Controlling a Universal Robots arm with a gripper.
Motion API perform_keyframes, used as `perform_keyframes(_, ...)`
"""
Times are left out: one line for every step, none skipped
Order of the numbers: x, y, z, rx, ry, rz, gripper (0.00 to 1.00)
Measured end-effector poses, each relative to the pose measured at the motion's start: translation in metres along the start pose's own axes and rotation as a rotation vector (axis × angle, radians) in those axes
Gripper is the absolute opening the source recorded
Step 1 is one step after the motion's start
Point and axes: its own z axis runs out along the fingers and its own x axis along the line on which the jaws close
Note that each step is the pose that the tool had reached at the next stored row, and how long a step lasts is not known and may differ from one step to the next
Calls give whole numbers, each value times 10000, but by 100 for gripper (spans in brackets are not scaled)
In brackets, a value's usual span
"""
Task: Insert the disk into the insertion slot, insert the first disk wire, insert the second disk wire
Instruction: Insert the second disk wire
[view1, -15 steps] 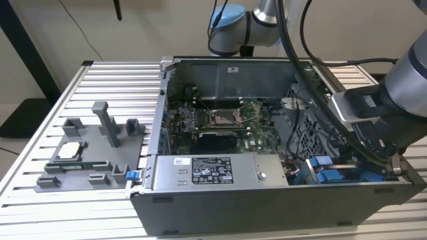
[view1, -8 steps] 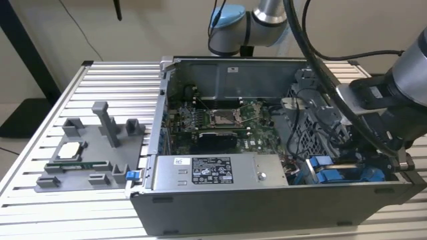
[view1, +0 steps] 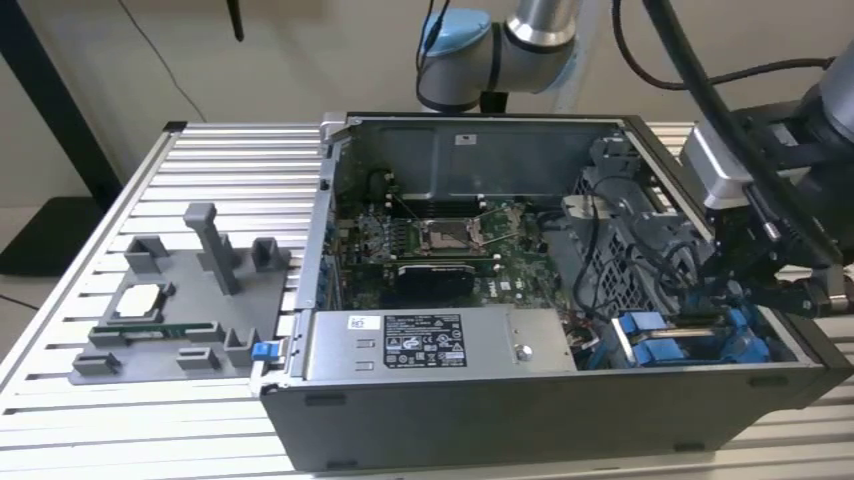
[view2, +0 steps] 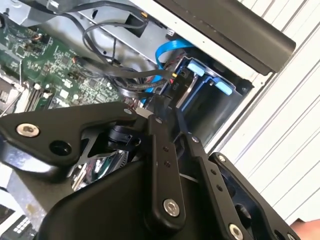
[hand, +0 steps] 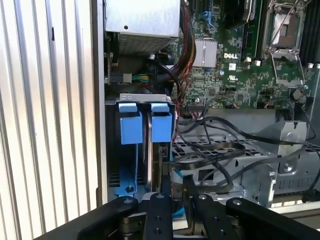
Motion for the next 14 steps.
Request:
perform_keyframes(-10, -3, -39, 0, 1, 0, 100)
perform_keyframes(-19, -8, -78, -1, -1, -1, 100)
perform_keyframes(-30, -12, -120, -2, 0, -1, 100)
perform_keyframes(-39, -16, -161, -2, 1, 0, 100)
perform_keyframes(-47, -20, -194, -2, 0, 0, 100)
perform_keyframes(-54, -23, -220, -2, 0, 0, 100)
perform_keyframes(-57, -25, -236, -2, 0, 0, 100)
perform_keyframes(-58, -24, -240, -2, -2, 0, 100)
perform_keyframes(-58, -24, -240, -2, -4, 1, 100)
perform_keyframes(-59, -24, -240, -2, -7, 1, 100)
perform_keyframes(-59, -24, -242, -2, -12, 2, 100)
perform_keyframes(-59, -24, -243, -2, -18, 3, 100)
perform_keyframes(-59, -24, -242, -2, -23, 3, 100)
perform_keyframes(-59, -24, -242, -2, -26, 4, 100)
